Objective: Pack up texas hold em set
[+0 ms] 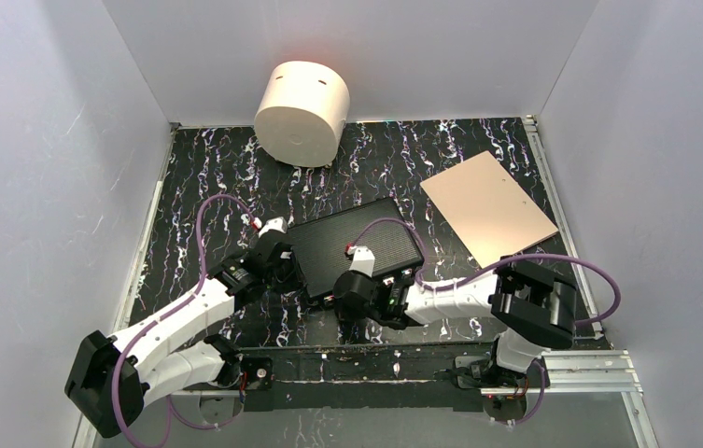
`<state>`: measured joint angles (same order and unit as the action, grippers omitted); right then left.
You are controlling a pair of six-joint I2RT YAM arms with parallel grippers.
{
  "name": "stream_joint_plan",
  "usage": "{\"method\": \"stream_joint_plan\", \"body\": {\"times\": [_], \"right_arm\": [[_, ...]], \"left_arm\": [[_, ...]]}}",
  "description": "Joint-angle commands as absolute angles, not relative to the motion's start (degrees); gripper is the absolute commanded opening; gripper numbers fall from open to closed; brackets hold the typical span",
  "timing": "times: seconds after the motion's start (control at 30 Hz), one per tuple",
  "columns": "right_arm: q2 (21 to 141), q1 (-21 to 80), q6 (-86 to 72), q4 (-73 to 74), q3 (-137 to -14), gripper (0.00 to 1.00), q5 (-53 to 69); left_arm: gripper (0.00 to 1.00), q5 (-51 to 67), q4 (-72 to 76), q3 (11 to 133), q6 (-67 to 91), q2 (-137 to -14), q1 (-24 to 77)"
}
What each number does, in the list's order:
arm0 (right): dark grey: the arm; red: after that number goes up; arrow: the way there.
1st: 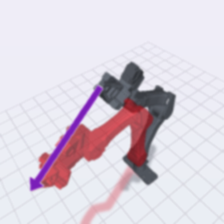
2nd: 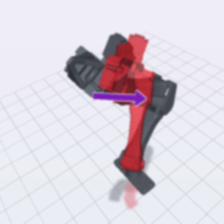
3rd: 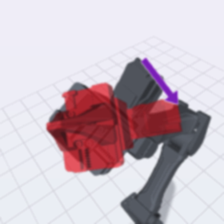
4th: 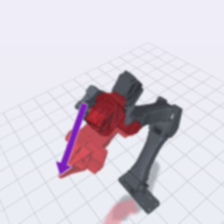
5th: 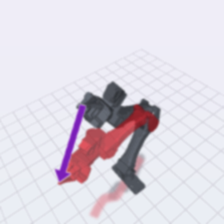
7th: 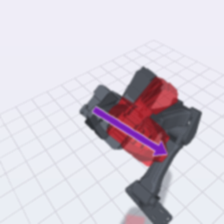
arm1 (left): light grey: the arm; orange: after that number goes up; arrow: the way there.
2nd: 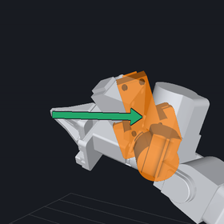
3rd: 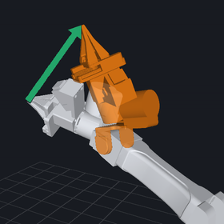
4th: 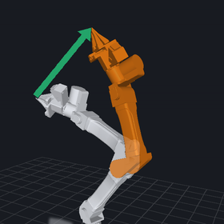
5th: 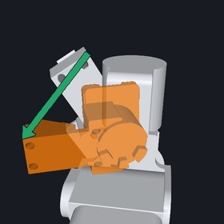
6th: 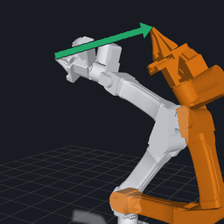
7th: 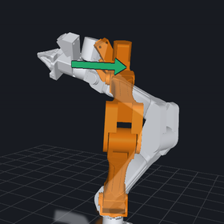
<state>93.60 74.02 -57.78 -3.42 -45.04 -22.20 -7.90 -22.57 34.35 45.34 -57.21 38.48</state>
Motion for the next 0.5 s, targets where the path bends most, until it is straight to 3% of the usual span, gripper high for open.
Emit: {"method": "stream_joint_plan", "body": {"times": [0.0,0.17,0.27,0.4,0.47], "right_arm": [[91.31,74.44,-55.68,-5.6,-48.31,0.01,-24.77],[82.36,74.44,-58.1,0.7,-46.16,0.01,-28.35],[76.1,74.44,-59.95,11.7,-47.9,0.06,-32.48],[67.32,74.44,-63.39,33.49,-54.58,0.25,-40.46],[63.53,74.44,-65.66,48.1,-59.44,0.36,-44.96]], "left_arm": [[0.19,-11.51,-31.26,36.59,42.44,-56.55,38.46],[0.22,-13.55,-34.1,41.67,40.89,-55.21,38.41],[0.29,-15.03,-36.67,46.56,39.29,-54.04,38.46],[0.46,-17.56,-40.42,54.78,35.74,-51.69,38.42],[0.6,-18.11,-41.37,58.42,33.14,-50.18,38.42]]}}
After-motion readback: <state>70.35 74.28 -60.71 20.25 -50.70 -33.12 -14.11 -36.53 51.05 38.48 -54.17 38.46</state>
